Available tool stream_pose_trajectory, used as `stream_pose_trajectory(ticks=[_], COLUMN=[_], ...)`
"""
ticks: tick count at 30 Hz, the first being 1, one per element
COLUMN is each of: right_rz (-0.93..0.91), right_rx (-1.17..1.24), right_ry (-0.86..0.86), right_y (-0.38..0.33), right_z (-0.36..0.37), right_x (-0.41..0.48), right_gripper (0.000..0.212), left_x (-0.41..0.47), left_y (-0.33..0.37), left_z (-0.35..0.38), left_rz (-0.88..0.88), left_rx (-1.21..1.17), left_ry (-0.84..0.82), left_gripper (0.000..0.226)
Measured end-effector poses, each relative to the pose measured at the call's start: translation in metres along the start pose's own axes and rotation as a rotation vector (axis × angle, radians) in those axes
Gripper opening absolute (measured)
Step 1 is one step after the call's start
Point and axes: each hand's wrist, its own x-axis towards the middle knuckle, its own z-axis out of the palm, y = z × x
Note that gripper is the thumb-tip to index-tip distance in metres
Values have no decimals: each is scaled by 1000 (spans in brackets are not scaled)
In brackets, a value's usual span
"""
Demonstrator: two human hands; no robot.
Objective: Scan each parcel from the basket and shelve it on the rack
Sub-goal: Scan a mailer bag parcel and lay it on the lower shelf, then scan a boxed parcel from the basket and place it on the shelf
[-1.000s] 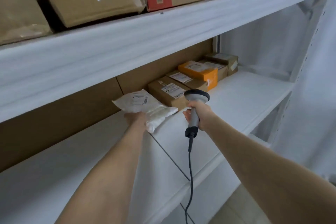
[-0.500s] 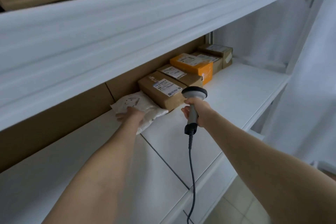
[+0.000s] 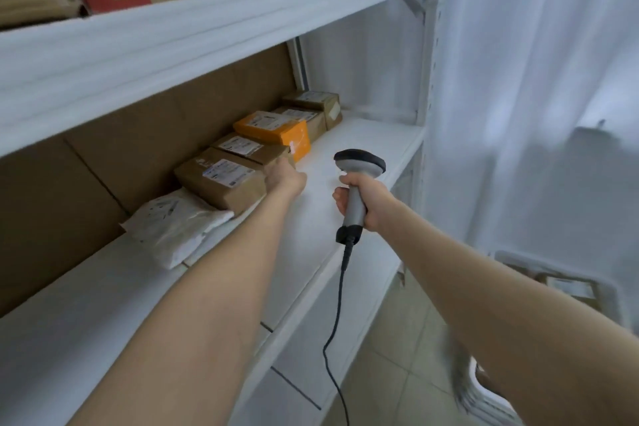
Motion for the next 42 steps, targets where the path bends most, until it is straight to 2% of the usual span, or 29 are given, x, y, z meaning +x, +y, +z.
stream_pose_trajectory(ticks=[7, 12, 22, 31, 38, 42], right_rz=[-37, -54, -44, 68, 151, 179], right_rx=[58, 206, 458, 501, 567, 599], right_ry=[157, 265, 511, 684, 728, 732], right_y=[-41, -54, -41, -22, -19, -18], right_z=[-159, -274, -461, -564, -627, -648], right_x=[-69, -126, -184, -146, -70, -28], right_gripper=[15, 10, 13, 13, 16, 26], left_x=[-112, -196, -328, -347, -303, -274], left_y=[117, 185, 256, 271, 265, 264], left_z=[100, 177, 323, 456, 556, 596], left_rz=[138, 239, 348, 382, 330, 276], left_rx=[-30, 23, 131, 200, 296, 308], left_ry=[-247, -365, -668, -837, -892, -890], left_gripper=[55, 54, 53, 50, 56, 62])
